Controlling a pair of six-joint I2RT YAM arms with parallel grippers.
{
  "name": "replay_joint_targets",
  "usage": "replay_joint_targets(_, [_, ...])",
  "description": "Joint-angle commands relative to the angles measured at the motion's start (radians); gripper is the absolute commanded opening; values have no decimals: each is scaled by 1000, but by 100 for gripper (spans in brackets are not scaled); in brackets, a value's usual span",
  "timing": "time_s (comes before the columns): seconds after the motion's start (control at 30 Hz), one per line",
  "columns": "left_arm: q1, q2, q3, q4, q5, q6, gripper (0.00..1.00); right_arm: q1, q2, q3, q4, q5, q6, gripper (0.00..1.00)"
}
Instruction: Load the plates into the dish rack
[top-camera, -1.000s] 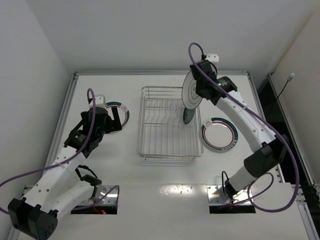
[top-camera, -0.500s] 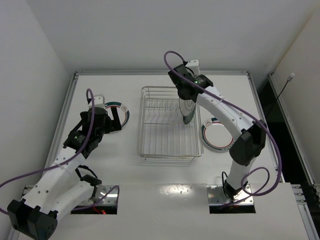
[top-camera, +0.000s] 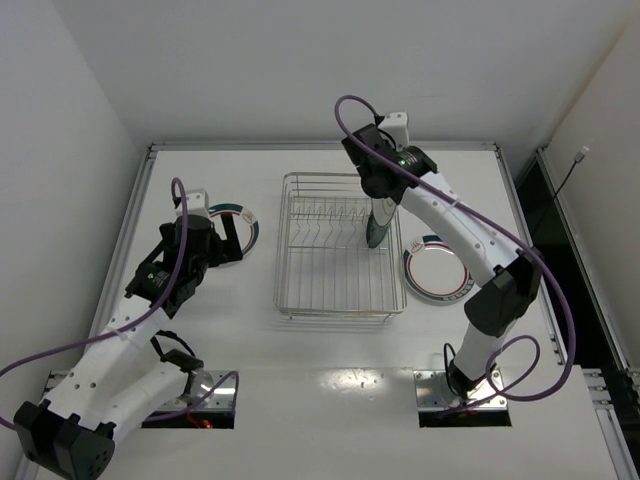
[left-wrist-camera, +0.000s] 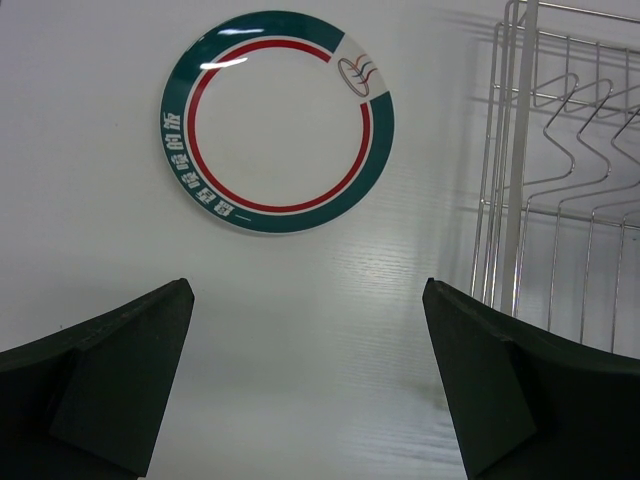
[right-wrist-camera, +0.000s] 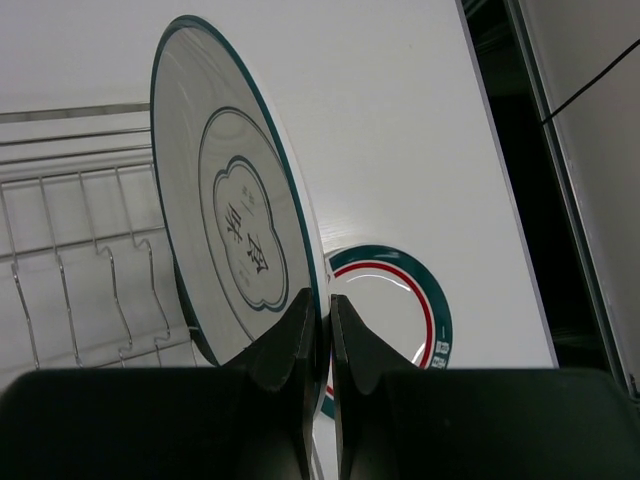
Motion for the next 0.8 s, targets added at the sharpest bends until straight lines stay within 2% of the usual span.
replay_joint_targets(0.0, [12, -17, 7, 9, -13, -8, 99, 8, 10, 40, -7, 57, 9, 0])
replay_joint_targets(0.1, [12, -17, 7, 9, -13, -8, 99, 31, 10, -18, 44, 32, 9, 0])
replay_joint_targets(0.43, [12, -17, 7, 9, -13, -8, 99, 88, 71, -76, 46, 45, 27, 0])
replay_joint_targets(0.53, [12, -17, 7, 9, -13, -8, 99, 88, 62, -125, 70, -67, 79, 0])
replay_joint_targets(0.67, [12, -17, 7, 9, -23, -8, 99, 88, -1, -247, 185, -179, 93, 0])
replay_joint_targets(0.77, [12, -17, 7, 9, -23, -8, 99, 88, -13, -259, 194, -205, 105, 8])
